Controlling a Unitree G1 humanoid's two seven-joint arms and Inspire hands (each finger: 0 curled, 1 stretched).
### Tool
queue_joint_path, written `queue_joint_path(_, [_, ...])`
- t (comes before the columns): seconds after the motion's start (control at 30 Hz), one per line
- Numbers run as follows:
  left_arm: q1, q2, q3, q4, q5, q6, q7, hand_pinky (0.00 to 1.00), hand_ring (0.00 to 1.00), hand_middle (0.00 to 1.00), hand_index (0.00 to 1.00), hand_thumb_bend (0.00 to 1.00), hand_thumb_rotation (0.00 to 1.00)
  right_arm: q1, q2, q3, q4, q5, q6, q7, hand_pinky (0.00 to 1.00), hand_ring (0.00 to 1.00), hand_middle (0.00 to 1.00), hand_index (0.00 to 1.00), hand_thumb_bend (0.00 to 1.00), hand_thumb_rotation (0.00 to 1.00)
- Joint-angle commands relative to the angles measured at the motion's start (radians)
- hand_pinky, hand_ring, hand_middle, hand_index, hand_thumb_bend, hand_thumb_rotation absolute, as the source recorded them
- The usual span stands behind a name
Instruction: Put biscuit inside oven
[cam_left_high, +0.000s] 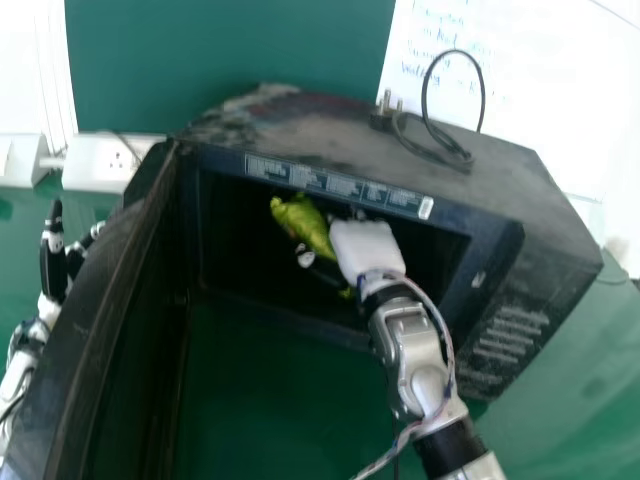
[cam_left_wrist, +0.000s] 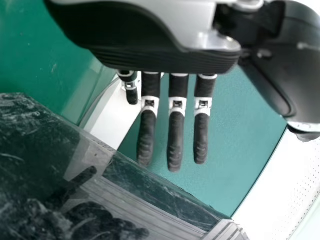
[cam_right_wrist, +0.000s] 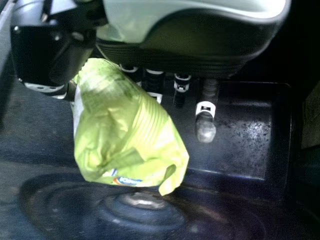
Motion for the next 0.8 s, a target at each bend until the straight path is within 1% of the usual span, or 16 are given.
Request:
queue_joint_path(0.0, [0.014, -0.007, 0.001, -0.006, -0.006, 0.005, 0.003, 0.25, 0.33, 0.41, 0.49, 0.52, 0.07, -0.036, -0.005, 0.014, 0.023, 0.012, 0.015, -0.022, 0.12, 0.18, 0.47, 0.64, 0.56, 0.00])
queue_joint_path(0.07, [0.016, -0.009, 0.002, -0.010, -0.008, 0.008, 0.007, 0.25, 0.33, 0.41, 0.49, 0.52, 0.07, -0.043, -0.008, 0.018, 0.042, 0.026, 0.013, -0.038, 0.11, 0.18, 0.47, 0.68, 0.56, 0.00])
queue_joint_path(0.13, [0.017, -0.007, 0.002, -0.011, -0.008, 0.006, 0.002, 0.25, 0.33, 0.41, 0.49, 0.52, 0.07, -0.049, -0.013, 0.025, 0.056, 0.036, 0.010, -0.053, 0.11, 0.18, 0.47, 0.71, 0.57, 0.00])
queue_joint_path(0.27, [0.016, -0.006, 0.001, -0.010, -0.007, 0.007, 0.004, 0.25, 0.33, 0.41, 0.49, 0.52, 0.07, -0.058, -0.025, 0.042, 0.082, 0.048, 0.000, -0.082, 0.11, 0.17, 0.47, 0.71, 0.57, 0.00])
queue_joint_path(0.47, [0.020, -0.006, 0.000, -0.017, -0.002, 0.007, 0.011, 0.25, 0.33, 0.41, 0.49, 0.52, 0.07, -0.070, -0.029, 0.061, 0.102, 0.061, 0.006, -0.092, 0.12, 0.18, 0.47, 0.70, 0.57, 0.00])
queue_joint_path(0.63, [0.020, -0.003, 0.000, -0.014, -0.006, 0.007, 0.003, 0.25, 0.33, 0.41, 0.49, 0.52, 0.07, -0.067, -0.026, 0.059, 0.096, 0.089, 0.019, -0.089, 0.12, 0.18, 0.47, 0.73, 0.56, 0.00])
queue_joint_path(0.67, [0.020, -0.003, 0.001, -0.015, -0.007, 0.009, 0.004, 0.25, 0.33, 0.41, 0.49, 0.52, 0.07, -0.062, -0.031, 0.061, 0.082, 0.091, 0.022, -0.077, 0.15, 0.20, 0.47, 0.71, 0.56, 0.00])
queue_joint_path(0.73, [0.019, -0.002, 0.001, -0.014, -0.007, 0.009, 0.003, 0.25, 0.33, 0.41, 0.49, 0.52, 0.07, -0.046, -0.042, 0.067, 0.038, 0.088, 0.032, -0.042, 0.31, 0.35, 0.48, 0.70, 0.57, 0.00])
queue_joint_path(0.77, [0.020, -0.001, 0.001, -0.014, -0.006, 0.008, 0.002, 0.25, 0.33, 0.41, 0.49, 0.52, 0.07, -0.039, -0.048, 0.070, 0.019, 0.085, 0.035, -0.027, 0.41, 0.43, 0.53, 0.70, 0.69, 0.10])
